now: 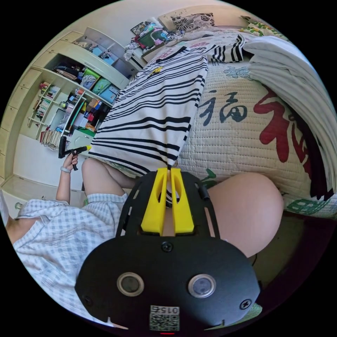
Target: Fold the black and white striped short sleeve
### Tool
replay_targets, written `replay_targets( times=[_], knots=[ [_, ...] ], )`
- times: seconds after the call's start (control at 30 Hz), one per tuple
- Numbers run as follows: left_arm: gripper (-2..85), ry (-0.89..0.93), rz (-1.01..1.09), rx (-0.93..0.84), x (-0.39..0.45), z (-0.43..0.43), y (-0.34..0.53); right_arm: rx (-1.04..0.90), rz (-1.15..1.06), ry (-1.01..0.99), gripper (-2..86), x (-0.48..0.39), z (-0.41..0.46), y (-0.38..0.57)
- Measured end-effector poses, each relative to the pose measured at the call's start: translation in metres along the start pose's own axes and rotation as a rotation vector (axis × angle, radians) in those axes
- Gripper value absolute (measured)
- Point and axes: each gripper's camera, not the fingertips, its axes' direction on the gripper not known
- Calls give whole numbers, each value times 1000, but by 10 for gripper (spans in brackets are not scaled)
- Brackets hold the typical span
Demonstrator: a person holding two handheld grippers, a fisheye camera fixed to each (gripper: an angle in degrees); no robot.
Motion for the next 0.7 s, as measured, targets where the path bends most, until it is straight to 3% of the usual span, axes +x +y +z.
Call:
replay_targets(
  times=[0.13, 0.4, 0.7],
  knots=[
    [76, 91, -10, -38, -5, 22, 3, -24, 42, 1, 6, -1, 10, 2],
    [4, 3, -2, -10, 4, 40, 38, -85, -19, 192, 4, -29, 38, 6],
    [52, -34, -43, -28, 17, 69, 93, -119, -26, 237, 35, -50, 55, 18]
  ],
)
